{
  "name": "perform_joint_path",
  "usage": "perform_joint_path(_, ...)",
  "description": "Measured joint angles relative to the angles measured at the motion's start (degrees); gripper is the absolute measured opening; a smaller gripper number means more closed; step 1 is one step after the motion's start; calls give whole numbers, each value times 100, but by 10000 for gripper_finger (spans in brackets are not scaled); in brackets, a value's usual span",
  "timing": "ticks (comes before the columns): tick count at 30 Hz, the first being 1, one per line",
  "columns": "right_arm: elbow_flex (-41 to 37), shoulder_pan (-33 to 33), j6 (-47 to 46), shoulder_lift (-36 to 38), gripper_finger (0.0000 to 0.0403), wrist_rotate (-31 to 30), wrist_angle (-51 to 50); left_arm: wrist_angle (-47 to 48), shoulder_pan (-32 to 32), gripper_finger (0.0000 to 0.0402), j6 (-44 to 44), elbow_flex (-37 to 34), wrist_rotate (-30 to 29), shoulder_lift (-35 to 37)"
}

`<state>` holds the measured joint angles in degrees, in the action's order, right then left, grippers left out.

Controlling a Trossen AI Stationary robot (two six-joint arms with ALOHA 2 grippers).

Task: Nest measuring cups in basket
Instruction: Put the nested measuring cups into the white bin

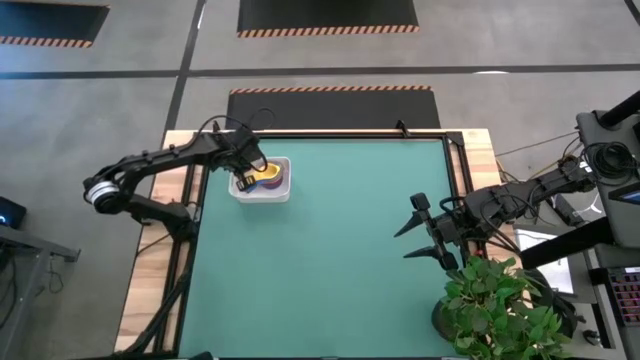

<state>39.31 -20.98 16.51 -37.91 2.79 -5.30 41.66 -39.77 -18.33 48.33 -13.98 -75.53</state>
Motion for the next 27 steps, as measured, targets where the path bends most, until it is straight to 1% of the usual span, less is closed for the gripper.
perform_joint_path(4,0,0,-2,0,231,2,0,41,0,0,19,-5,58,-108)
perform_joint_path(7,0,-1,-2,0,231,0,0,53,2,0,40,-5,439,-135)
perform_joint_path(9,0,0,-2,0,231,0,0,59,9,0,70,-5,553,-131)
perform_joint_path(27,0,1,0,0,231,0,0,389,299,0,477,36,566,-126)
